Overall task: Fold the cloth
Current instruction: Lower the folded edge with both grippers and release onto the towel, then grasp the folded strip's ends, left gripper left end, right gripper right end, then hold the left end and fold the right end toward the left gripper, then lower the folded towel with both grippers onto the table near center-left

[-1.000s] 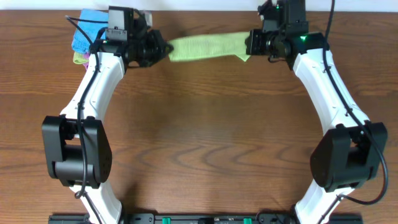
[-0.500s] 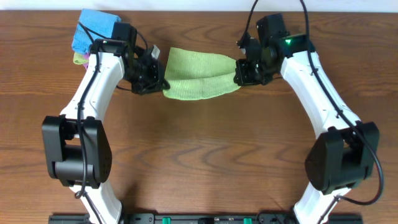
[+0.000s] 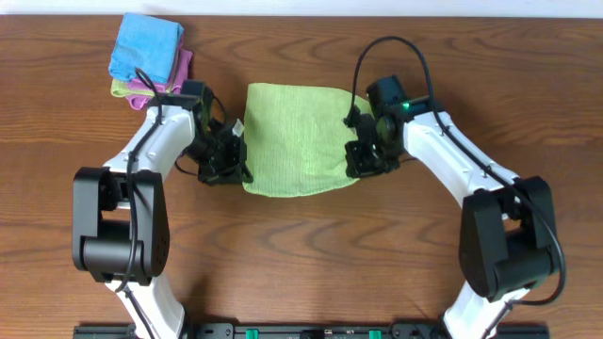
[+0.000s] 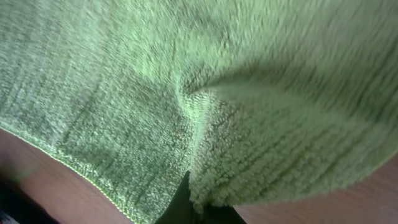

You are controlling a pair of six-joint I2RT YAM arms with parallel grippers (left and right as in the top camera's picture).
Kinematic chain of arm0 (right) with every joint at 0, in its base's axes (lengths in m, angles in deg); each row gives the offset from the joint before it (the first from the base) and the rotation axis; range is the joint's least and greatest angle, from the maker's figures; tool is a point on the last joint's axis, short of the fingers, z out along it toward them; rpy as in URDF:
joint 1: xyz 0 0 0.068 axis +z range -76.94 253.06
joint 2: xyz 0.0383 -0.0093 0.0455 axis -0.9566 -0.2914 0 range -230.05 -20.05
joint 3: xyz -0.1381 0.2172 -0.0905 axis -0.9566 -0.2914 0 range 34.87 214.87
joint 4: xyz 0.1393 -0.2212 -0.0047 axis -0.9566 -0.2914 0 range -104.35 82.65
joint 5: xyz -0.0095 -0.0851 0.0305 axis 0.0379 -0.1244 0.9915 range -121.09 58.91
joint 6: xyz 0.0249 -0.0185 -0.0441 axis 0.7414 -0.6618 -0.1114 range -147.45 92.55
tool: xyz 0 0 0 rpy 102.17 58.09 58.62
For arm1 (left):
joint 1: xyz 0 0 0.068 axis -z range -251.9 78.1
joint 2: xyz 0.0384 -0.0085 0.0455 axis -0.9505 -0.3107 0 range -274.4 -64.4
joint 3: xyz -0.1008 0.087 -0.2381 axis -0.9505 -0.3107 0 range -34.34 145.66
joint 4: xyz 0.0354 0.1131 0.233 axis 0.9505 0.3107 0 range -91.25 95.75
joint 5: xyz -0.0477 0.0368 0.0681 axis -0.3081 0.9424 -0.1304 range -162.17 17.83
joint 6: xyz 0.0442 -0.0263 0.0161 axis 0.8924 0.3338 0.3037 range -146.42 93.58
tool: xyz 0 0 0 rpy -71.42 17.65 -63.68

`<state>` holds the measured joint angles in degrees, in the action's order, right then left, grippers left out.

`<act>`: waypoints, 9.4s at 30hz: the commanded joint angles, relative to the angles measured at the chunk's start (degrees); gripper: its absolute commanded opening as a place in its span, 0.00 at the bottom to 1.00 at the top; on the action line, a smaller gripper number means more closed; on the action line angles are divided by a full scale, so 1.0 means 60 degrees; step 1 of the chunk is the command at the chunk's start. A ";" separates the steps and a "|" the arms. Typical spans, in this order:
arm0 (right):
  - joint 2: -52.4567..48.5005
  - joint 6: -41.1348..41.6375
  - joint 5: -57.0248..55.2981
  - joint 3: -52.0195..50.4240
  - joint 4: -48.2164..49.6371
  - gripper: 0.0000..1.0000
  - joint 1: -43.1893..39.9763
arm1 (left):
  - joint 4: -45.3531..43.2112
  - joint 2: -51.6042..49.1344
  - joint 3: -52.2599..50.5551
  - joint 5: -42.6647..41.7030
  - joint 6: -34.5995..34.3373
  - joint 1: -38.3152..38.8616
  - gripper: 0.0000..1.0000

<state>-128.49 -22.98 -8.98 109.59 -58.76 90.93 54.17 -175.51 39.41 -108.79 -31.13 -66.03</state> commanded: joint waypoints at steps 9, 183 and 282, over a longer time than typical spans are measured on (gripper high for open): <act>0.1719 0.0284 -0.0237 -0.2186 0.0550 0.02 0.0098 | -0.0146 0.0685 -0.1450 -0.0004 0.0619 -0.0029 0.06; -0.0087 0.4470 -0.0386 -0.1147 0.9497 0.01 -0.0849 | -0.9704 -0.1515 -0.0878 0.4018 -0.4499 0.1115 0.06; -0.2838 0.3093 -0.1177 0.2914 0.7712 0.60 0.3468 | -0.6965 0.2550 0.0076 0.5424 -0.3617 -0.0288 0.06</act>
<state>-144.56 -4.01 -17.53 126.03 -12.51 111.06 12.27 -161.78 38.71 -76.24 -53.12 -67.23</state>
